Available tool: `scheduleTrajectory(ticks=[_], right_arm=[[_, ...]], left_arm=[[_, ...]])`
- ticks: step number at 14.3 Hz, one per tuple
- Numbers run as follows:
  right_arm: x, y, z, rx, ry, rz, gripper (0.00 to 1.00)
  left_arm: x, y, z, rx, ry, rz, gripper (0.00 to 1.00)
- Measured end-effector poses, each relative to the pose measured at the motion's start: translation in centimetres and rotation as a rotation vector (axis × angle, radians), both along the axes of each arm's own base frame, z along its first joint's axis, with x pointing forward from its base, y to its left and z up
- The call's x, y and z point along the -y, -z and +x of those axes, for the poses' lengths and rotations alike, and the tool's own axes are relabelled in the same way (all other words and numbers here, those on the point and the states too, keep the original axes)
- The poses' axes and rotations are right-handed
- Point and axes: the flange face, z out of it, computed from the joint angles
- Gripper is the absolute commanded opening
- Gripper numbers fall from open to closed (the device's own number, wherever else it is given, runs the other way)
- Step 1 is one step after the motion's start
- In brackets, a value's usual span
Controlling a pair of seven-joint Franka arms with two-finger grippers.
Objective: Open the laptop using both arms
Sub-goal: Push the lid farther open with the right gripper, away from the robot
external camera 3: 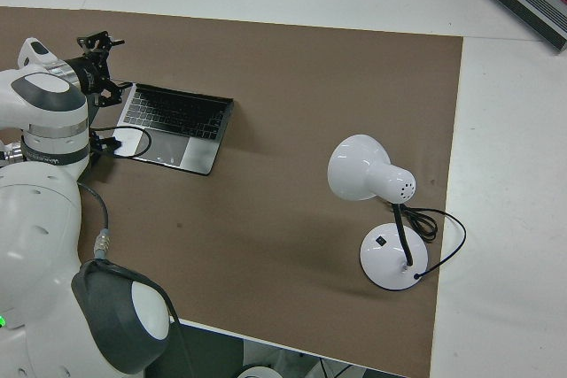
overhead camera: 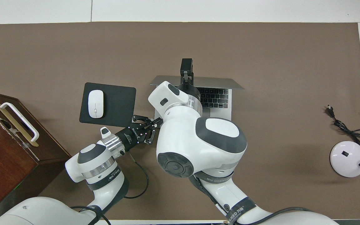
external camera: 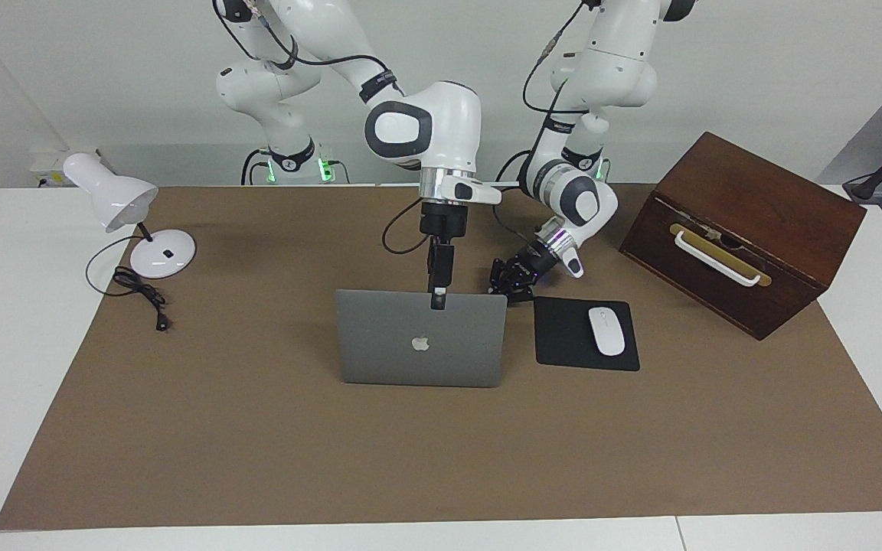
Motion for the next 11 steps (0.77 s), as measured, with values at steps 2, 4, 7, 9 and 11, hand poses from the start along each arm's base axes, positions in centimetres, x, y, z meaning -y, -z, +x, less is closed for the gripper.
scheduleTrajectory(ticks=[2, 4, 7, 9, 11], right_arm=[[0.7, -0.6, 0.7, 0.017, 0.008, 0.010, 1.00], [1.1, -0.8, 1.1, 0.022, 0.012, 0.014, 1.00], [1.2, -0.7, 1.2, 0.021, 0.014, 0.014, 1.00], [1.4, -1.0, 1.5, 0.027, 0.019, 0.017, 1.00], [1.3, -1.7, 1.9, 0.039, 0.020, 0.024, 1.00]], left_arm=[[0.0, 0.0, 0.0, 0.000, 0.000, 0.000, 0.00], [0.0, 0.0, 0.0, 0.000, 0.000, 0.000, 0.00], [0.0, 0.0, 0.0, 0.000, 0.000, 0.000, 0.00], [0.0, 0.0, 0.0, 0.000, 0.000, 0.000, 0.00], [0.0, 0.0, 0.0, 0.001, 0.000, 0.000, 0.00]])
